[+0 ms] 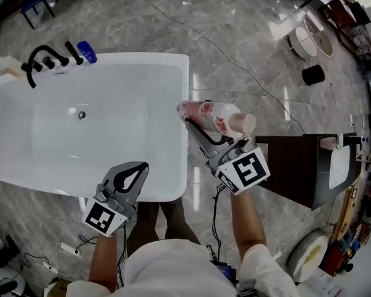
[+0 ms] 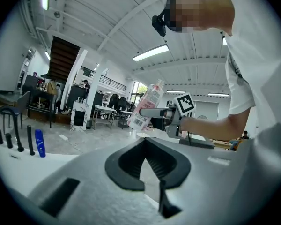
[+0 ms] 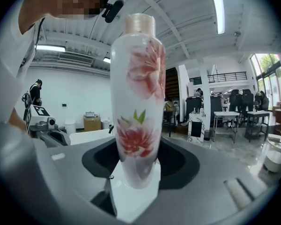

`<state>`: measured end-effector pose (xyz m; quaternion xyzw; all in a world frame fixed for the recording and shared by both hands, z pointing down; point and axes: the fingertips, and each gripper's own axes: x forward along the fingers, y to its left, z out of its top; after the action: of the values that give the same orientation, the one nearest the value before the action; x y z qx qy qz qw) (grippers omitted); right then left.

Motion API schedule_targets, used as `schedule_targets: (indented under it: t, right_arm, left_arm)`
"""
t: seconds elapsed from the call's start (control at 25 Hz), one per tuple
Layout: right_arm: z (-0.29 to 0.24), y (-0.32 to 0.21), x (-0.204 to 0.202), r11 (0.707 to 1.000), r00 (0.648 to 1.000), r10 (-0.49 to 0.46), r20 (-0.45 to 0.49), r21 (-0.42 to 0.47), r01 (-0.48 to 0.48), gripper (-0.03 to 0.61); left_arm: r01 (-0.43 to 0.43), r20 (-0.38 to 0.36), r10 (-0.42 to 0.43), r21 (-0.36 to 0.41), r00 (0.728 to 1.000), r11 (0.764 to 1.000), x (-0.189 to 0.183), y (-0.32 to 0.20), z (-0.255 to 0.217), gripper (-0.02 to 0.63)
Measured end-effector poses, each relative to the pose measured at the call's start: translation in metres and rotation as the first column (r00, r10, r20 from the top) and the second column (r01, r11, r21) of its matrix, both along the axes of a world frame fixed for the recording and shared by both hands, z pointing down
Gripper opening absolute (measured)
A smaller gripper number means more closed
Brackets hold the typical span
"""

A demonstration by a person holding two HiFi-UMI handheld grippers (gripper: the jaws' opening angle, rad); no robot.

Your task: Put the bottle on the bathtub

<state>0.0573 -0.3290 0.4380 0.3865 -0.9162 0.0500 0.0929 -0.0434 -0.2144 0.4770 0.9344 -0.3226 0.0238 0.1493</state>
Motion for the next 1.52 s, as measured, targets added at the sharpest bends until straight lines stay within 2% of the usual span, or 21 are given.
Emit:
schedule_targets:
  t: [0.32, 0.56, 0.88, 1.12, 1.32, 1.52]
  right_arm:
    - [0.084, -0.091, -0.021, 0.999, 0.995, -0.045, -0.089, -0.009, 0.045, 0.249]
    - [0.154, -0.161, -0.033, 0.998, 0.992, -0.047, -0.113, -0.054, 0.041, 0.249]
    - [0.250, -0.228, -0.043, 0.994, 0.987, -0.026, -0.162, -0.108, 0.009, 0.249]
    - [0.307, -0.277, -0.054, 0.993, 0.980, 0.007, -0.201, -0.115, -0.031, 0.249]
    - [0.340, -0.314, -0.059, 0.990, 0.975, 0.062, -0.211, -0.111, -0.087, 0.249]
    - [0.362, -0.340, -0.069, 0.987, 0.972, 0.079, -0.223, -0.118, -0.107, 0.249]
  left_arm:
    - [0.017, -0.014, -0.017, -0.001, 1.000, 1.000, -0.007, -0.064, 0.074, 0.003]
    - [0.044, -0.008, -0.045, -0.024, 0.999, 0.999, -0.011, -0.091, 0.122, 0.003]
    - [0.095, 0.010, -0.095, -0.075, 0.995, 0.993, -0.019, -0.092, 0.185, 0.003]
    - [0.134, 0.023, -0.133, -0.115, 0.991, 0.984, -0.033, -0.091, 0.227, 0.003]
    - [0.154, 0.036, -0.150, -0.155, 0.988, 0.976, -0.042, -0.083, 0.254, 0.003]
    - [0.153, 0.047, -0.147, -0.187, 0.988, 0.970, -0.051, -0.075, 0.271, 0.003]
